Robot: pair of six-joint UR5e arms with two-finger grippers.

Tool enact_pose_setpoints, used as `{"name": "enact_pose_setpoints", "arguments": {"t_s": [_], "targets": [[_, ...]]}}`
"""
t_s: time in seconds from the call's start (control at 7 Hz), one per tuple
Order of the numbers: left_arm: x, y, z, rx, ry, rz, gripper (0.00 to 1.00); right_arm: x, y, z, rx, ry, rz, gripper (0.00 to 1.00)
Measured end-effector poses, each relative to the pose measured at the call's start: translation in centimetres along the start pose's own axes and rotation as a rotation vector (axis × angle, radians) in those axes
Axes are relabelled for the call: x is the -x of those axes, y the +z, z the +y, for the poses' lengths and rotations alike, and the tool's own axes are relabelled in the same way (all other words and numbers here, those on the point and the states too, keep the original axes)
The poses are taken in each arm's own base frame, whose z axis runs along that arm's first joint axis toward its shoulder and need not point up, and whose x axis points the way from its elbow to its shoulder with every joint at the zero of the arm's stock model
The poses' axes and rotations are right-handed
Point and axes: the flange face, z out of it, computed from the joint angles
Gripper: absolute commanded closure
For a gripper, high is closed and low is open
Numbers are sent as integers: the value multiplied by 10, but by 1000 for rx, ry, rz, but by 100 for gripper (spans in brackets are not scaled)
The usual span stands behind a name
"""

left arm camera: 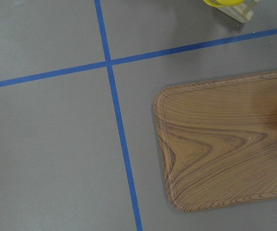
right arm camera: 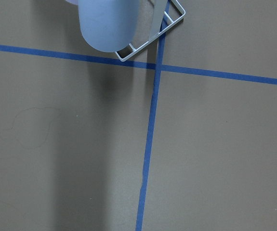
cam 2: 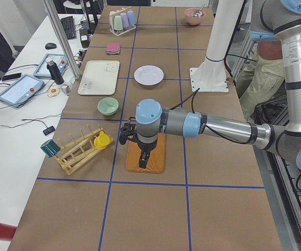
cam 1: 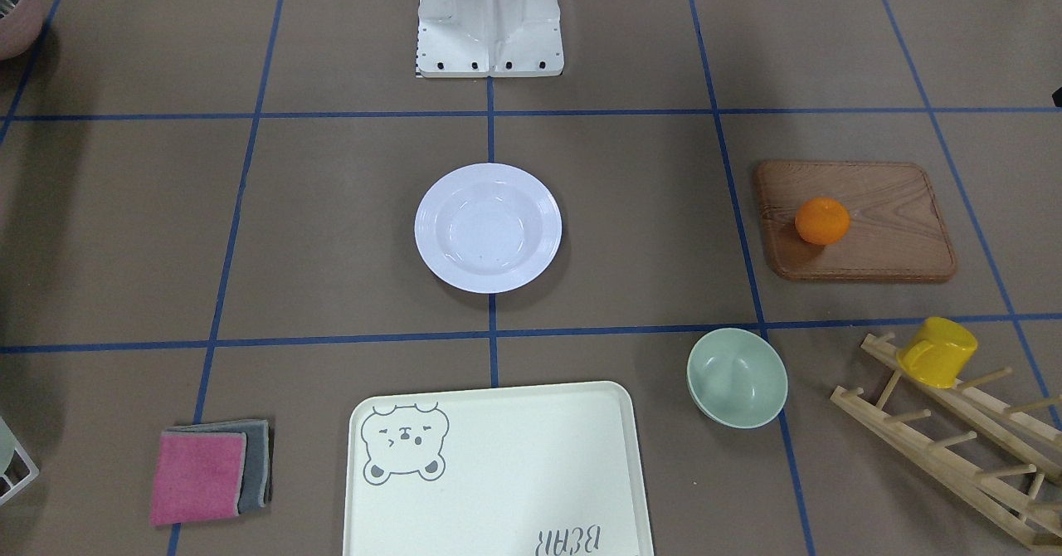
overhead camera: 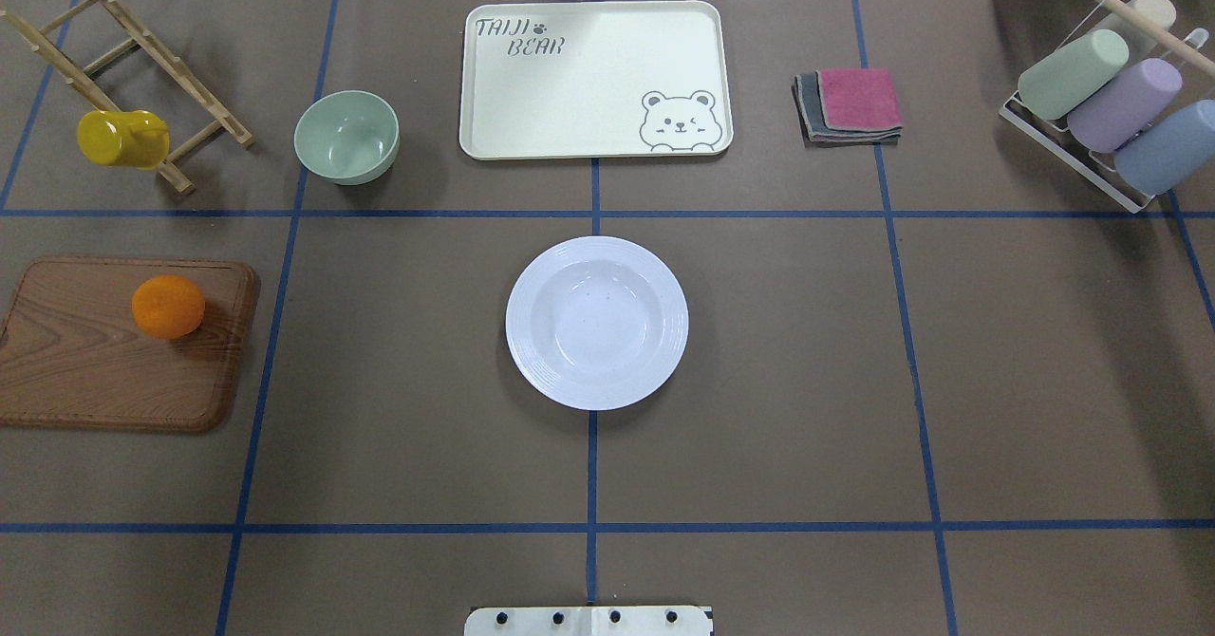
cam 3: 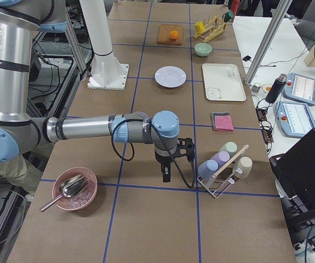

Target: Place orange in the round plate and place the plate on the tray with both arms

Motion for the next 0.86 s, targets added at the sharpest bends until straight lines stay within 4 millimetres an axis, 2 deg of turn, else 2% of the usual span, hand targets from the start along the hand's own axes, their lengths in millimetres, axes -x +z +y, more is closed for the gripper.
{"name": "enact_pose_setpoints", "arguments": {"t_s": [0.57, 0.86], "targets": [[-16, -16, -3, -33, 32, -3, 1, 4, -4, -6, -17, -18, 1, 0], [-33, -33, -34, -110, 111, -7, 1, 9, -6, -11, -43, -41, -4, 0]]}}
